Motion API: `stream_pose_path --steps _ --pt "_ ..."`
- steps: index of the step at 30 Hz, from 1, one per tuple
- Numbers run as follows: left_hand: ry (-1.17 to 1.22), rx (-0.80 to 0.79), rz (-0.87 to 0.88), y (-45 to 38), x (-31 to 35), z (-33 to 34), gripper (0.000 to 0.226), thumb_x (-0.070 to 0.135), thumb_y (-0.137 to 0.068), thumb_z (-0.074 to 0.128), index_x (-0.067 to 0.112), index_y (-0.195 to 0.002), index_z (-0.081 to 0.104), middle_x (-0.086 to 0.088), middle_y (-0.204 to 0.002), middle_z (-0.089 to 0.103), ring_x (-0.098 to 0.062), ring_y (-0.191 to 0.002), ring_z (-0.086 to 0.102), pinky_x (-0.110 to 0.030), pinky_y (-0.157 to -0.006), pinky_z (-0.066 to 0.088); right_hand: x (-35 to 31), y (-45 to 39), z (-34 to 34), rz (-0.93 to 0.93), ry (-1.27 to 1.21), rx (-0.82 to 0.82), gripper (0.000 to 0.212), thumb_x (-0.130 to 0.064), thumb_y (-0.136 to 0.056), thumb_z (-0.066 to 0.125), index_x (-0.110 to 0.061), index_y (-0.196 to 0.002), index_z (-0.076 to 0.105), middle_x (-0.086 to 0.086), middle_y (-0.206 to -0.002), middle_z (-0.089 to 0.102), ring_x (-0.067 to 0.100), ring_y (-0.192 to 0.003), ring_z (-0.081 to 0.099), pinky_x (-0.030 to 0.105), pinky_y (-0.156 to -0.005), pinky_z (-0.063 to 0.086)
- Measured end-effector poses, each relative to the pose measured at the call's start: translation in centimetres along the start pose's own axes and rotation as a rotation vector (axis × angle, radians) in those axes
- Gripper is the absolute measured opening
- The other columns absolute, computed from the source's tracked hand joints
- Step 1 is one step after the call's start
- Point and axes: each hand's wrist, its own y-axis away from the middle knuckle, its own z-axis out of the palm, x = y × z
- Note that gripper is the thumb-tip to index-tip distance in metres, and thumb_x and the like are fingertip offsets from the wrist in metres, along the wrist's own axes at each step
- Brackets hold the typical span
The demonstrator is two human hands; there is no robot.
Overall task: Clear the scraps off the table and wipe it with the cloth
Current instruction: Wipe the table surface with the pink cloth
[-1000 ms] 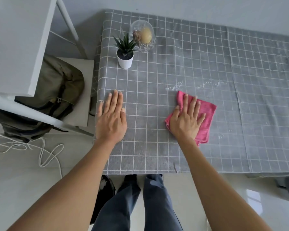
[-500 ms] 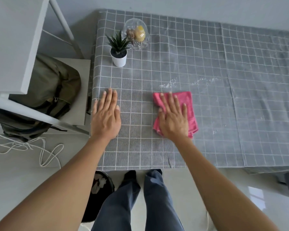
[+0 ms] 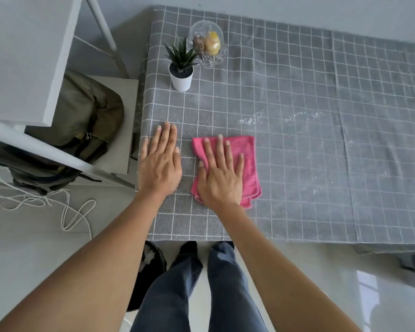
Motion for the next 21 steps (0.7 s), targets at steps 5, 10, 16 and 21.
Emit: stream_pose_path --steps 5,10,16,21 --pt "0.0 -0.002 0.0 0.0 0.0 -0.1 0.055 0.032 -0.099 0.011 0.019 -0.152 0.004 0.003 -0.16 0.002 -0.012 -0.147 -0.001 -0.04 -0.12 0.004 4.4 -0.2 -0.8 -0.146 0.031 -0.027 0.054 -0.046 -0.099 0.001 -0.036 -0.151 -0.01 -0.008 -0.159 -0.017 0.012 -0.145 -0.019 0.049 -0.118 -0.006" --pt "-0.018 -0.017 -0.001 0.2 0.1 -0.3 0.054 0.029 -0.102 0.014 0.018 -0.152 0.0 0.002 -0.16 0.0 -0.012 -0.147 -0.002 -0.039 -0.12 0.002 9.3 0.6 -1.8 0.188 -0.021 0.041 0.054 -0.044 -0.099 0.006 -0.036 -0.15 -0.011 -0.007 -0.159 -0.014 0.012 -0.145 -0.016 0.047 -0.119 -0.008" --pt "0.028 -0.03 0.051 4.5 -1.4 -0.2 0.056 0.034 -0.099 0.005 0.016 -0.152 0.005 0.001 -0.16 0.001 -0.013 -0.147 -0.002 -0.038 -0.12 0.0 5.8 0.6 -1.2 0.4 -0.105 0.097 0.054 -0.041 -0.101 0.013 -0.034 -0.151 -0.007 -0.004 -0.16 -0.013 0.015 -0.147 -0.014 0.05 -0.117 -0.01" --pt "0.042 -0.031 0.035 6.5 -1.5 -0.2 0.056 0.034 -0.099 0.004 0.017 -0.152 0.004 0.002 -0.159 -0.002 -0.013 -0.147 -0.004 -0.037 -0.12 0.0 0.4 2.0 0.3 0.112 -0.023 0.009 0.057 -0.047 -0.099 0.005 -0.033 -0.15 -0.016 -0.003 -0.158 -0.021 0.018 -0.144 -0.021 0.051 -0.116 -0.014"
